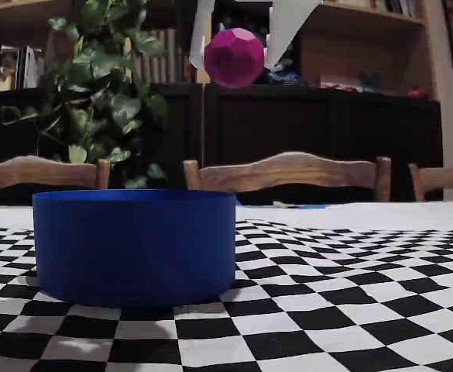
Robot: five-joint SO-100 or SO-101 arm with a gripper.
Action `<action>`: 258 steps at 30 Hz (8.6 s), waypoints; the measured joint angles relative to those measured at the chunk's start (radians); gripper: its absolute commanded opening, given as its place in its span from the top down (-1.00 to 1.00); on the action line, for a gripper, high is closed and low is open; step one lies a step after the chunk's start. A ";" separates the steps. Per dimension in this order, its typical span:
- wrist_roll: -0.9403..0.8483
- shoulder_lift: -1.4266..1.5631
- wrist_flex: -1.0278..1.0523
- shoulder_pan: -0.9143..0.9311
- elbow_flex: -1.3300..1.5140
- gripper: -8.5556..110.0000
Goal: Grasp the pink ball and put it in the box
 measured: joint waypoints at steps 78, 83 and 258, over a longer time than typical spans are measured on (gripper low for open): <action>0.000 0.140 -0.002 -0.158 0.218 0.85; 0.000 0.140 -0.002 -0.167 0.221 0.85; 0.601 0.367 -0.064 -0.153 0.341 0.85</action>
